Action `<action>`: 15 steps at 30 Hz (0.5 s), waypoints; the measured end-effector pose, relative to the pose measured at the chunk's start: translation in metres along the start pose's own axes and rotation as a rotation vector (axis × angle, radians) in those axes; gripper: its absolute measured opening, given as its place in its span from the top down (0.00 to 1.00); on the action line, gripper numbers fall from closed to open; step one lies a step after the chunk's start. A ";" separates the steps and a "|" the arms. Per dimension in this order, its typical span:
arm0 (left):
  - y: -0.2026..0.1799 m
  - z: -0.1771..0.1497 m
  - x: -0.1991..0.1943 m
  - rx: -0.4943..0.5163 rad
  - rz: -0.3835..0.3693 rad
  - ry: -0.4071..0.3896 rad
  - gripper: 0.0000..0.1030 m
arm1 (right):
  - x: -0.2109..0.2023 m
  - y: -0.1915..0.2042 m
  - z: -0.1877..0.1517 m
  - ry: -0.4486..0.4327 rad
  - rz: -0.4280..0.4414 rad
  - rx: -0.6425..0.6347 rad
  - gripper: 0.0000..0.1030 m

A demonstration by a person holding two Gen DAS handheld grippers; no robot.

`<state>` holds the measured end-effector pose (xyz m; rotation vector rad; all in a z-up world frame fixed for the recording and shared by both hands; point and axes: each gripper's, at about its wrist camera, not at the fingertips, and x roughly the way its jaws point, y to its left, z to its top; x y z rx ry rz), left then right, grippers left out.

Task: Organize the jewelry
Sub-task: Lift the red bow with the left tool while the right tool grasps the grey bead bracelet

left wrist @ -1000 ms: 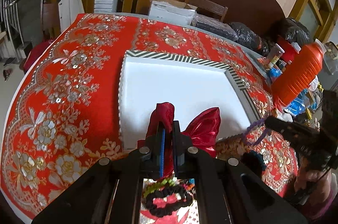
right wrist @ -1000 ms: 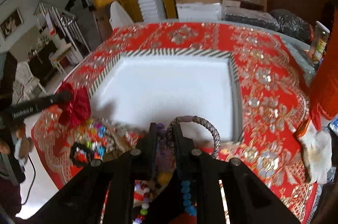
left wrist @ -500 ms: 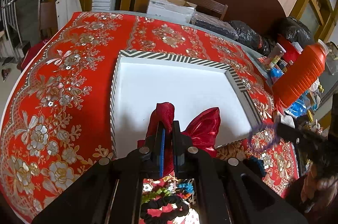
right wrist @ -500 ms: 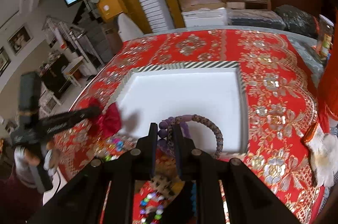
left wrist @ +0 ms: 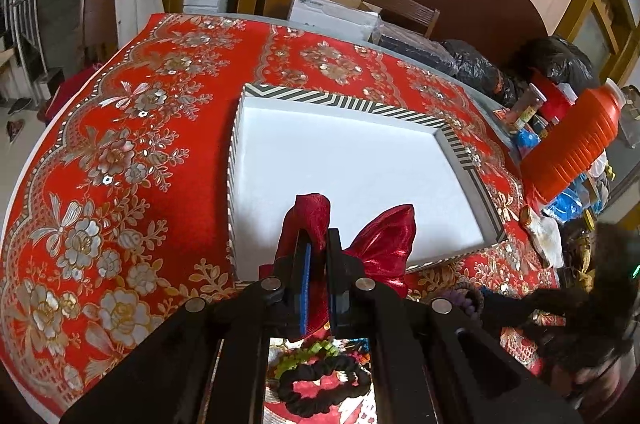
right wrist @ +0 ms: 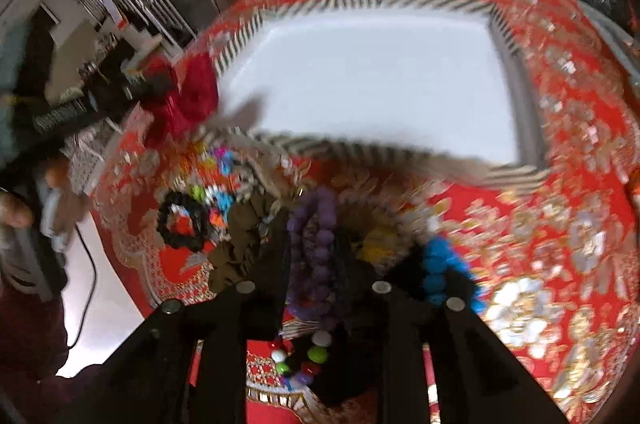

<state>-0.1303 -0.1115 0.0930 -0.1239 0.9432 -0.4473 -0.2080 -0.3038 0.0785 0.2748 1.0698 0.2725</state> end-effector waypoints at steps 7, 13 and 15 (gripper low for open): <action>0.000 0.001 0.002 -0.007 -0.011 -0.002 1.00 | 0.004 -0.013 0.019 0.048 -0.136 -0.078 0.69; 0.004 -0.003 0.006 -0.013 -0.009 0.013 1.00 | 0.039 -0.012 0.013 0.155 -0.186 -0.146 0.72; 0.004 -0.003 0.005 -0.015 -0.009 0.011 1.00 | 0.042 -0.013 0.012 0.140 -0.211 -0.154 0.86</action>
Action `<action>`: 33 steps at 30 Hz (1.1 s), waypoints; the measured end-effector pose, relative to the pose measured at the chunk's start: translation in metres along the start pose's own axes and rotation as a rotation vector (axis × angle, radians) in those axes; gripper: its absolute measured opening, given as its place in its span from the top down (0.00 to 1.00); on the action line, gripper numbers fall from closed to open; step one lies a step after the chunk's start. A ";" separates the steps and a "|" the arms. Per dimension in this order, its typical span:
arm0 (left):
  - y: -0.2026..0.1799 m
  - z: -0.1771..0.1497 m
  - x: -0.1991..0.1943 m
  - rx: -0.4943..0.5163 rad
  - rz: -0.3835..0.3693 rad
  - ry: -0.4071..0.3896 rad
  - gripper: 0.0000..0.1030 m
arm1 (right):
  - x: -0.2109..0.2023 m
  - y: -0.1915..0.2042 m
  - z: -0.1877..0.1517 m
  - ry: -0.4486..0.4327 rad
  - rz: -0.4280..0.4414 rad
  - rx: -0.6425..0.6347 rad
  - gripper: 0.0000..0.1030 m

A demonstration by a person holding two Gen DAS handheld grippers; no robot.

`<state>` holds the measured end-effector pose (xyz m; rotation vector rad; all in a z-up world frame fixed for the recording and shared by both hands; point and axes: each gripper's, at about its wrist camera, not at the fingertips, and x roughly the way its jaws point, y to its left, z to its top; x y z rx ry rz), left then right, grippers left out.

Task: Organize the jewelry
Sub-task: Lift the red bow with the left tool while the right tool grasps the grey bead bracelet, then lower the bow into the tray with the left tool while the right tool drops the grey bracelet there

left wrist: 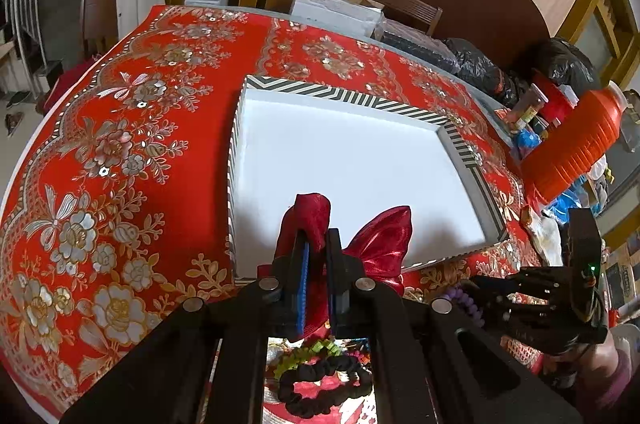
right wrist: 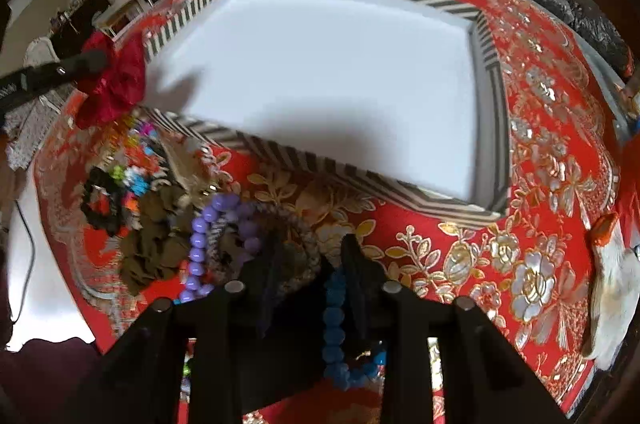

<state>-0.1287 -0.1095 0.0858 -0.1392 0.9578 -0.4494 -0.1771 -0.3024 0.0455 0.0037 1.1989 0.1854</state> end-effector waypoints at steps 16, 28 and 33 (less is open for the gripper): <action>-0.005 0.016 0.005 -0.014 -0.007 -0.028 1.00 | -0.070 -0.042 0.022 -0.288 -0.016 0.200 0.93; 0.020 0.018 0.050 -0.028 0.028 0.001 0.92 | -0.002 -0.079 0.025 -0.143 -0.026 0.314 0.93; 0.023 0.018 0.065 -0.015 0.041 0.026 0.89 | -0.004 -0.063 0.015 -0.109 -0.051 0.252 0.93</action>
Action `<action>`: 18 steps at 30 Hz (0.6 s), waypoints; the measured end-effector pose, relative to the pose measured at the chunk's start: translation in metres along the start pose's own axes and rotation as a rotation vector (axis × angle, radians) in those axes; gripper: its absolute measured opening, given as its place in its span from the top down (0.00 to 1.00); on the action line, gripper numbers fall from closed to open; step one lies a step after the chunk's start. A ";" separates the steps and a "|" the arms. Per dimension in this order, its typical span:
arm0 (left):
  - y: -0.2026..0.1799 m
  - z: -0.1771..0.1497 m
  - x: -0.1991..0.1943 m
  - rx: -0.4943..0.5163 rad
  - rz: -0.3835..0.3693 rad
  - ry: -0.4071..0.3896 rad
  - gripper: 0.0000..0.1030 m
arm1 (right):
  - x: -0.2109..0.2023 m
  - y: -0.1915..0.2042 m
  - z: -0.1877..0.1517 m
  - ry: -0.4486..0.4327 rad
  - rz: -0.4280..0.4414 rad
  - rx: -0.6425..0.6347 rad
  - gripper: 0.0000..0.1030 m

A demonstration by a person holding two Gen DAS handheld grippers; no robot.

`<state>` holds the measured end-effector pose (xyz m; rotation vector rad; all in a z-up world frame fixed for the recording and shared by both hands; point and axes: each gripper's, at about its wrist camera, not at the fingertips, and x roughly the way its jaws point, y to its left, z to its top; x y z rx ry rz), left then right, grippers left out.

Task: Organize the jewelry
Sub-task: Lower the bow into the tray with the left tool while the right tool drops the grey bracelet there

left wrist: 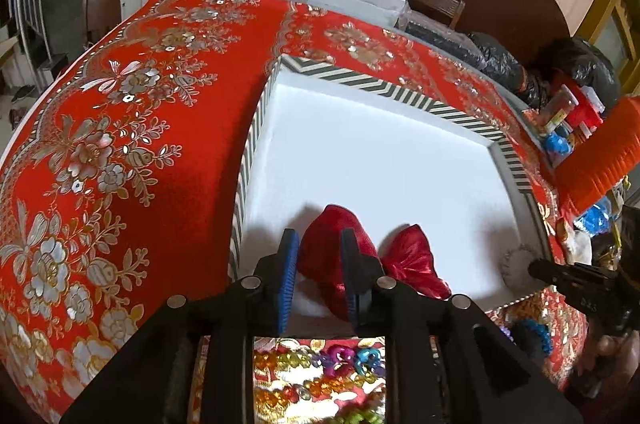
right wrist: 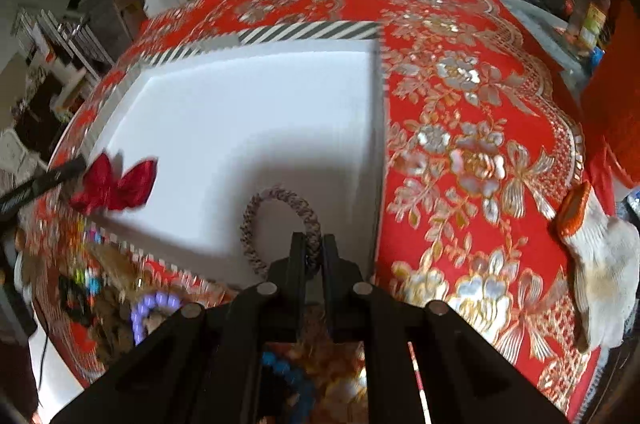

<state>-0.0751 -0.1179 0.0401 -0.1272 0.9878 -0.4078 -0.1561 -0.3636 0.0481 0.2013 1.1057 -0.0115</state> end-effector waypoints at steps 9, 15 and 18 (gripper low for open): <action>-0.007 -0.003 -0.014 0.024 -0.001 -0.031 0.81 | -0.009 -0.001 0.004 -0.060 0.037 0.060 0.74; -0.026 -0.009 -0.034 0.083 0.026 -0.069 0.80 | -0.028 0.006 -0.004 -0.114 0.049 0.089 0.66; -0.036 -0.014 -0.043 0.106 0.040 -0.092 0.80 | -0.039 0.008 -0.011 -0.156 0.051 0.115 0.56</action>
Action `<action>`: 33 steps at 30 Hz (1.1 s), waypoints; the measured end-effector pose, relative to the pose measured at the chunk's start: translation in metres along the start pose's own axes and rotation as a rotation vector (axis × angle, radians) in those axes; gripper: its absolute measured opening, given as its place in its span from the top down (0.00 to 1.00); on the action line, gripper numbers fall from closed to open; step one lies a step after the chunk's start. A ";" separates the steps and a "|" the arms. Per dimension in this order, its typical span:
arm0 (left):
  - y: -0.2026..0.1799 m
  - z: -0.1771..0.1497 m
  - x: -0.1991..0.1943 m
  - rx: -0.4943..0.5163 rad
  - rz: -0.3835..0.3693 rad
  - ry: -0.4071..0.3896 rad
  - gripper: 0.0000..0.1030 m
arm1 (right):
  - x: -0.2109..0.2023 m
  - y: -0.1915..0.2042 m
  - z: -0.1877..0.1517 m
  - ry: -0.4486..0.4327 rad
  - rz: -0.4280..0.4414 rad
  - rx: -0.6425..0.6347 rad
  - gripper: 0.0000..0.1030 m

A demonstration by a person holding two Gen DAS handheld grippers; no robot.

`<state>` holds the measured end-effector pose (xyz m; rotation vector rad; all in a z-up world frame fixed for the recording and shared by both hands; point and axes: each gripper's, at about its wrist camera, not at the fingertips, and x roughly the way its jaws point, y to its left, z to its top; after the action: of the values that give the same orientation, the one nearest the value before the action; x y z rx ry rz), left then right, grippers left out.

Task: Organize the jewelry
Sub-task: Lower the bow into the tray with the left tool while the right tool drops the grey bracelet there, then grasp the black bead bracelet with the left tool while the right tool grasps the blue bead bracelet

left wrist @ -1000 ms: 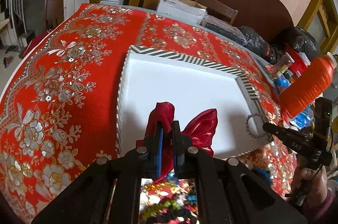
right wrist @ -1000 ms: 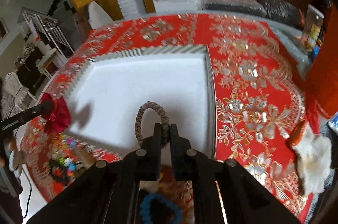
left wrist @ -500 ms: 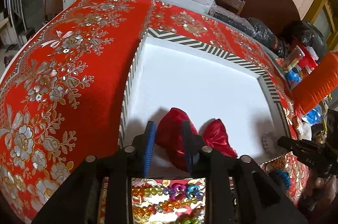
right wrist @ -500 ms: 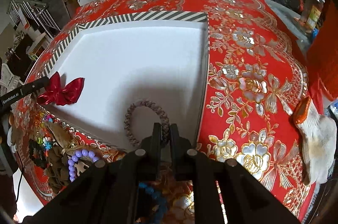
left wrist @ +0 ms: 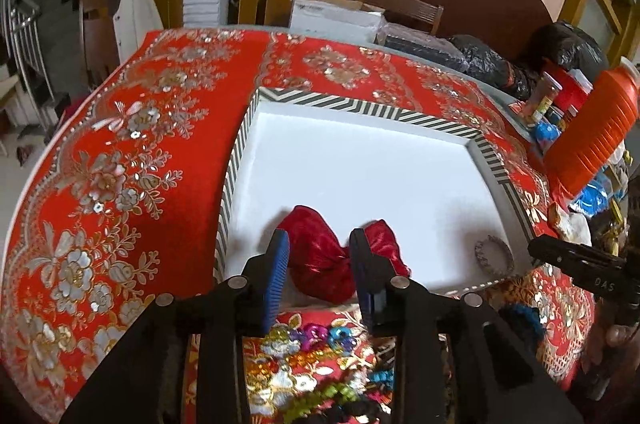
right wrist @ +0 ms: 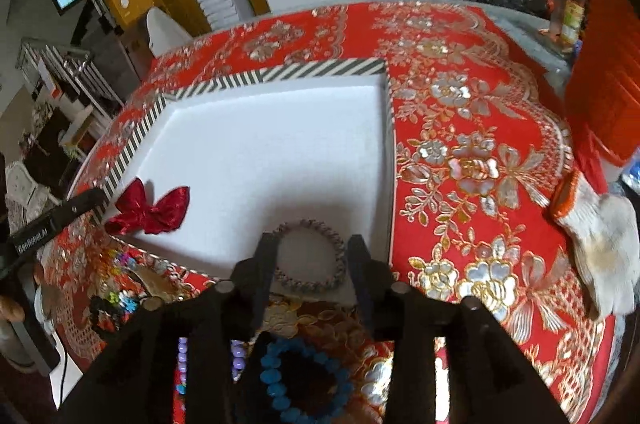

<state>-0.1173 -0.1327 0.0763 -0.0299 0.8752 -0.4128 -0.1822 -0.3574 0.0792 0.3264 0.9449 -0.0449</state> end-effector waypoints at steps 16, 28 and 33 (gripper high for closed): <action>-0.016 -0.013 -0.023 0.032 0.041 -0.017 0.80 | -0.029 0.012 -0.024 -0.071 -0.008 0.005 0.47; 0.005 -0.022 -0.031 -0.048 -0.062 0.043 0.79 | -0.040 0.007 -0.031 -0.045 -0.031 -0.038 0.48; 0.005 -0.032 -0.034 -0.040 -0.101 0.080 0.79 | -0.035 0.004 -0.037 -0.022 -0.013 -0.023 0.48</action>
<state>-0.1584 -0.1109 0.0793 -0.0955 0.9637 -0.4938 -0.2310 -0.3460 0.0882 0.2973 0.9250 -0.0496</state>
